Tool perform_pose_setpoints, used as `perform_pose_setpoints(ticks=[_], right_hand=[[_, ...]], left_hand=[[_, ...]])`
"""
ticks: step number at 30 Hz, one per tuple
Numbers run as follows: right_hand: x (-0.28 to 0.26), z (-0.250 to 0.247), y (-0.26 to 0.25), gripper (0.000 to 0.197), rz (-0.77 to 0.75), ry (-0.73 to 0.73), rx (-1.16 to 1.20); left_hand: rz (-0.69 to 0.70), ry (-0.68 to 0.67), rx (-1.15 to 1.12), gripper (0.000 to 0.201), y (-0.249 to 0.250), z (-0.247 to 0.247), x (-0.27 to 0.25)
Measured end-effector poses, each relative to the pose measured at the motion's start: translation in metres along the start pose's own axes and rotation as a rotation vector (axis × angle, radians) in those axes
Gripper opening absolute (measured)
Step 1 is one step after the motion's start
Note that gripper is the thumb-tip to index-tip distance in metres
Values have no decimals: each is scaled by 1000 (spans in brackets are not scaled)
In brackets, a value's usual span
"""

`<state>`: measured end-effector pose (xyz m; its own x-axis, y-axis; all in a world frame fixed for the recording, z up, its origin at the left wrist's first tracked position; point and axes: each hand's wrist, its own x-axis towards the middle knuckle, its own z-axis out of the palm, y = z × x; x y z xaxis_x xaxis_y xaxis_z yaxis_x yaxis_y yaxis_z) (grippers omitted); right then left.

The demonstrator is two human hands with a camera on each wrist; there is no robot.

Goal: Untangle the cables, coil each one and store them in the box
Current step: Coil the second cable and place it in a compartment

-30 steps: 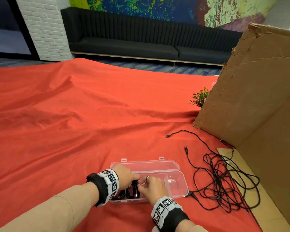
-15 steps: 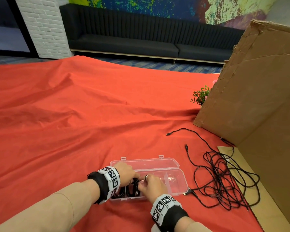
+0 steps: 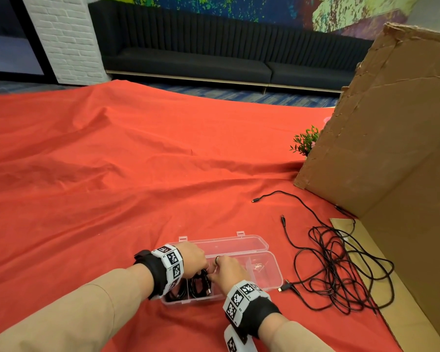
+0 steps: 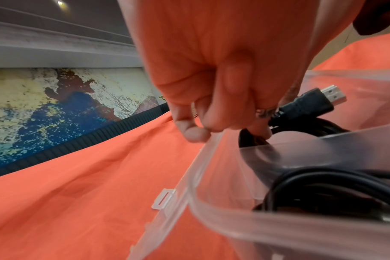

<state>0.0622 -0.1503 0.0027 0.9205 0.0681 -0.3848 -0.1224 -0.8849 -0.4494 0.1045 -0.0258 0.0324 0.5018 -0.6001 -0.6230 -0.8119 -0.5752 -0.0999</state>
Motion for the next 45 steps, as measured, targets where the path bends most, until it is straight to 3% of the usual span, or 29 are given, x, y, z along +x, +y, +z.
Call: perform_pose_setpoints(ticks=[5, 8, 10, 13, 16, 19, 22, 26, 31, 37, 45], right_hand=[[8, -1, 1, 32, 57, -32, 86], [7, 5, 1, 17, 76, -13, 39], [5, 13, 1, 23, 79, -56, -54], [2, 20, 0, 8, 77, -77, -70], [6, 24, 5, 32, 65, -54, -82], [2, 28, 5, 36, 21, -14, -91], [0, 28, 8, 8, -20, 22, -26], [-6, 26, 19, 31, -186, 72, 62], [-13, 26, 29, 30, -331, 34, -50], [-12, 11, 17, 32, -367, -60, -372], [-14, 2, 6, 29, -355, -171, -451]], left_hand=[[-36, 20, -72, 29, 1, 4, 0], [-118, 137, -338, 29, -7, 13, -4], [-167, 229, -491, 25, -12, 19, -7], [-206, 298, -561, 18, -12, 26, -10], [-206, 350, -565, 29, -9, 28, -12], [-167, 343, -525, 50, -5, 26, -15], [-188, 326, -468, 43, 2, 21, -15], [-249, 306, -393, 27, 7, 17, -12], [-272, 258, -368, 28, 10, 11, -10], [-280, 219, -386, 26, 11, 11, -6], [-374, 349, -549, 31, 5, 18, -2]])
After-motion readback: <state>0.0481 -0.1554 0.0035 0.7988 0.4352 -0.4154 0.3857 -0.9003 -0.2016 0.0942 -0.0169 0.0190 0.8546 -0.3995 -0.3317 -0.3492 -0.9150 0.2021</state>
